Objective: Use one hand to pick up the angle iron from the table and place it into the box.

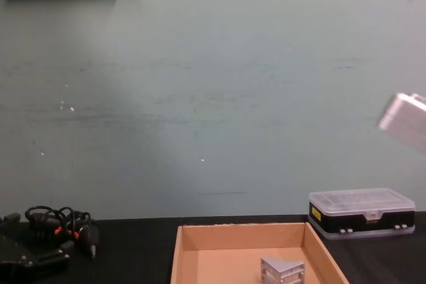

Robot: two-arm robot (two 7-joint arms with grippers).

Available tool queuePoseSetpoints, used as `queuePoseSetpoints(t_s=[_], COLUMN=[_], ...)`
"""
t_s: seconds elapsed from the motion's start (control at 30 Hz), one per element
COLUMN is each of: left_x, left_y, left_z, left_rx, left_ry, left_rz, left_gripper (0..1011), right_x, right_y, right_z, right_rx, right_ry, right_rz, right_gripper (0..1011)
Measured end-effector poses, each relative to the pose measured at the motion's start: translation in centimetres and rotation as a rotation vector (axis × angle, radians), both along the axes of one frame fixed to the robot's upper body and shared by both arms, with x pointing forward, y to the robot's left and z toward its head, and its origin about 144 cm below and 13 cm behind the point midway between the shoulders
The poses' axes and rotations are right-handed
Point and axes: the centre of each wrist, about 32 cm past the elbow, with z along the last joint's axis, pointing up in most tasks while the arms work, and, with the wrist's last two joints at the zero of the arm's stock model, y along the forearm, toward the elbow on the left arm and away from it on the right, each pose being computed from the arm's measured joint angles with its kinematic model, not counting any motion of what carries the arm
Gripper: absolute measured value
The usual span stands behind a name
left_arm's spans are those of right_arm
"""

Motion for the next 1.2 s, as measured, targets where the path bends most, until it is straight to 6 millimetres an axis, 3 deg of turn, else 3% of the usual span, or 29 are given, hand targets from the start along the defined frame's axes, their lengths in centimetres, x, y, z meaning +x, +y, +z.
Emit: queuePoseSetpoints(t_s=[0.83, 1.2], left_x=[0.0, 0.0], left_y=[0.0, 0.0], left_z=[0.0, 0.0], left_rx=[0.000, 0.000], left_ry=[0.000, 0.000], left_rz=[0.000, 0.000], left_gripper=[1000, 1000], right_x=[0.1, 0.0], right_y=[0.5, 0.4], right_z=[-2.0, -2.3], right_rx=[-0.025, -0.021], right_ry=[0.013, 0.011], right_rz=[-0.015, -0.020], right_gripper=[995, 697])
